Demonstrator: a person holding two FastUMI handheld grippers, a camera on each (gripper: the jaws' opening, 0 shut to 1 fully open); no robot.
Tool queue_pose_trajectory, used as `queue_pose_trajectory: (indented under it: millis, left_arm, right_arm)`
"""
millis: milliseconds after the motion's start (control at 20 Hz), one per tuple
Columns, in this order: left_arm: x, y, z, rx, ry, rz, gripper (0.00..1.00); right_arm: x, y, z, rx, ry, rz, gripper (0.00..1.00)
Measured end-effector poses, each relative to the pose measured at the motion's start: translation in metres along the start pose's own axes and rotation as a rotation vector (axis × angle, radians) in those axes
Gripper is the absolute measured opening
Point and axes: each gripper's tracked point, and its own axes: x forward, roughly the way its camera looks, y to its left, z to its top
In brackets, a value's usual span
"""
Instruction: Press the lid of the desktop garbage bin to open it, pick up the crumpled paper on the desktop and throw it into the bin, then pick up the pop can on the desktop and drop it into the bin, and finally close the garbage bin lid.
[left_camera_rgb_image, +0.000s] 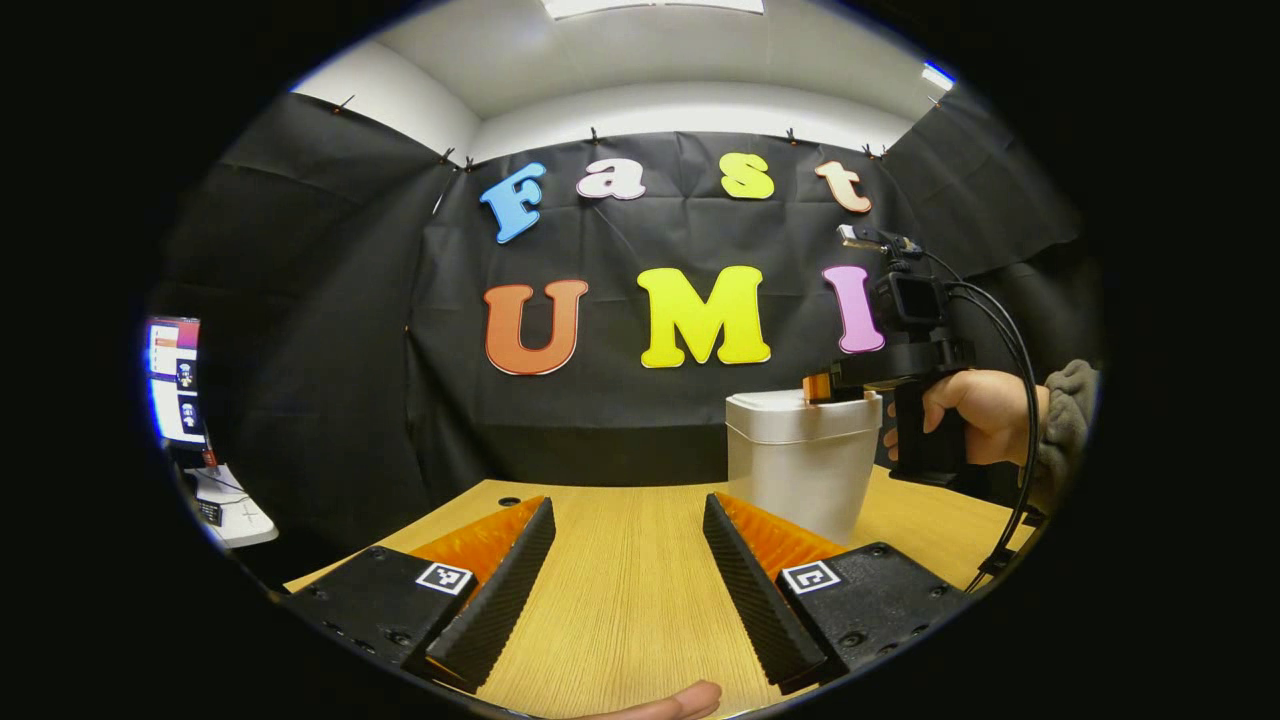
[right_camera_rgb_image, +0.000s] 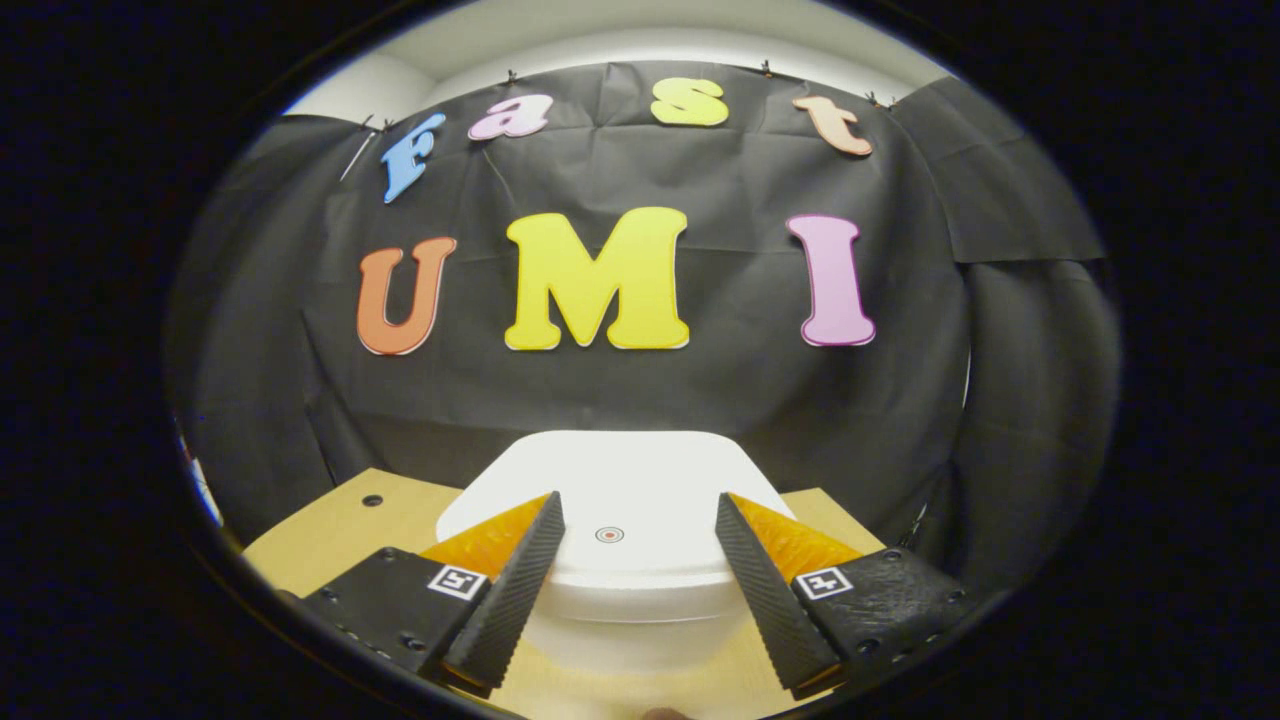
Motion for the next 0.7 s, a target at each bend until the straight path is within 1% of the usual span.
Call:
queue_pose_trajectory:
  millis: [100,200,450,600,650,700]
  left_arm:
    - [0.000,0.001,-0.002,-0.010,0.006,-0.001,0.96]
    - [0.001,0.002,-0.002,-0.012,0.009,0.001,0.96]
    - [0.003,0.000,-0.005,0.009,0.010,0.004,0.96]
    - [0.004,-0.004,-0.009,0.014,0.021,-0.002,0.96]
    - [0.006,-0.006,-0.010,0.017,0.024,-0.003,0.96]
    - [0.006,-0.006,-0.010,0.018,0.026,-0.003,0.96]
  right_arm:
    - [0.000,0.000,-0.006,-0.012,0.033,0.009,0.96]
    - [-0.001,-0.001,-0.004,-0.009,0.040,0.017,0.98]
    - [-0.003,-0.001,0.001,0.054,-0.020,0.017,0.96]
    - [-0.008,-0.004,0.001,0.029,-0.051,-0.001,0.95]
    - [-0.016,-0.004,-0.001,0.043,-0.041,0.005,0.95]
    - [-0.022,-0.002,0.001,0.060,-0.058,0.027,0.95]
